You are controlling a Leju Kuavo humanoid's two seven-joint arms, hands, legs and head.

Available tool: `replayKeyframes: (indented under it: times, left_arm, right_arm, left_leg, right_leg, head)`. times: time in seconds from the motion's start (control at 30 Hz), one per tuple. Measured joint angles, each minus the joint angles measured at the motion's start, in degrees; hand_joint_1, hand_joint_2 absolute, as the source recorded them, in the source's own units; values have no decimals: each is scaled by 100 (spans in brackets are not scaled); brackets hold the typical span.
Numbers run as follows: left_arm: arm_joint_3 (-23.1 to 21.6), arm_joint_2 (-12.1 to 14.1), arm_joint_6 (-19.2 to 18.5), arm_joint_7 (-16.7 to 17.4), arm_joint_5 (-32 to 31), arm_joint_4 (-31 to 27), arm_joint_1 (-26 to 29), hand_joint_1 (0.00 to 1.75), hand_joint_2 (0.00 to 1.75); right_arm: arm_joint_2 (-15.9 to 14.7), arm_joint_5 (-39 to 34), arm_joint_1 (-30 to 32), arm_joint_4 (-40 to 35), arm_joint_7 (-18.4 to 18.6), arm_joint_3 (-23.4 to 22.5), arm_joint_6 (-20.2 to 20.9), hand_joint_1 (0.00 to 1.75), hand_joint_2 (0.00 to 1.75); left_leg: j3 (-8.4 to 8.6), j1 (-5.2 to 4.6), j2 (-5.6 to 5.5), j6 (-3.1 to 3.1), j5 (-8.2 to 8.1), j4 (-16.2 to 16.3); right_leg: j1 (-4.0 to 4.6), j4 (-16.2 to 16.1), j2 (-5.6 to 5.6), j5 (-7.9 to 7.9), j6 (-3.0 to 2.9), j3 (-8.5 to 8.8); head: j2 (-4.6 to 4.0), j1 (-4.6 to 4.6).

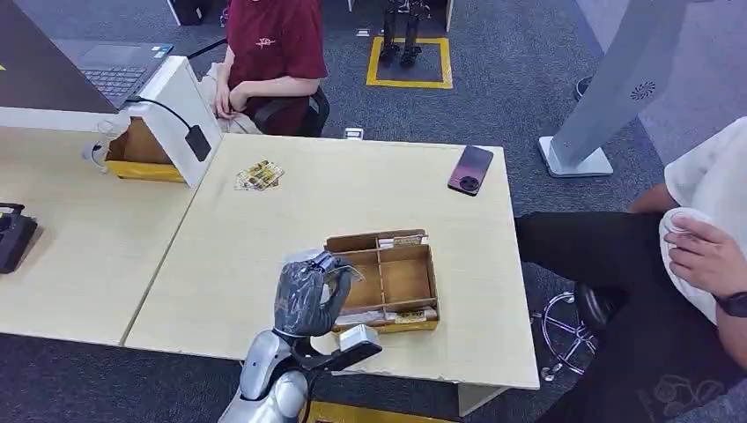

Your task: Pass the card to the sensor for recognition and then transmit it.

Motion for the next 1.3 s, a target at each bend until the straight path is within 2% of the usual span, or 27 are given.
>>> replayKeyframes:
  times: [0.13, 0.3, 0.47, 0.53, 0.63, 0.73, 1.0, 1.3]
  left_arm:
    - [29, 55, 0, -7, -57, -367, -69, 175, 175]
    - [291, 86, 0, 298, -368, -437, -336, 175, 175]
    - [582, 180, -2, 982, -1161, -323, -697, 175, 175]
    - [704, 249, -4, 1312, -1242, -32, -1009, 175, 175]
    - [826, 328, -2, 1532, -1303, 237, -1300, 175, 175]
    - [946, 439, -2, 2052, -1561, 620, -1657, 175, 175]
    - [1327, 682, -2, 2378, -1790, 1115, -2220, 175, 175]
    - [1467, 785, -2, 2457, -1825, 1342, -2322, 175, 175]
  right_arm:
    - [2, 22, 7, 0, -2, -31, 0, 0, 175]
    - [28, 105, 4, 0, 4, -55, 0, 0, 175]
    - [33, 199, -3, -2, 50, -85, 22, 0, 175]
    - [35, 240, -26, -2, 66, -85, 44, 0, 175]
    - [35, 284, -38, -15, 89, -85, 63, 0, 175]
    - [37, 345, -77, -26, 127, -85, 96, 0, 175]
    - [44, 448, -127, -42, 184, -85, 120, 0, 175]
    - [48, 505, -153, -54, 210, -85, 138, 0, 175]
  left_leg:
    - [-1, 1, -1, -1, 1, 0]
    - [-1, 0, -1, -2, 2, 0]
    - [0, 0, -1, -2, 4, 0]
    - [-1, 1, -2, -6, 10, 0]
    - [0, 1, -1, -7, 10, 0]
    - [-1, 1, -3, -6, 14, 0]
    - [0, 1, -2, -7, 14, 0]
    - [-1, 0, -2, -7, 14, 0]
  right_leg:
    - [0, 1, 0, 0, 0, 0]
    - [0, 1, 0, 0, 0, 0]
    - [0, 1, 0, 1, 0, 0]
    - [0, 4, -1, 2, -1, 0]
    - [0, 5, 0, 3, -3, 0]
    - [0, 8, 0, 3, -3, 0]
    - [1, 9, 1, 6, -7, -1]
    - [0, 9, 1, 6, -7, -1]
  head:
    - [0, 2]
    - [0, 0]
    - [0, 0]
    - [0, 2]
    - [0, 0]
    - [0, 0]
    - [0, 0]
    - [0, 0]
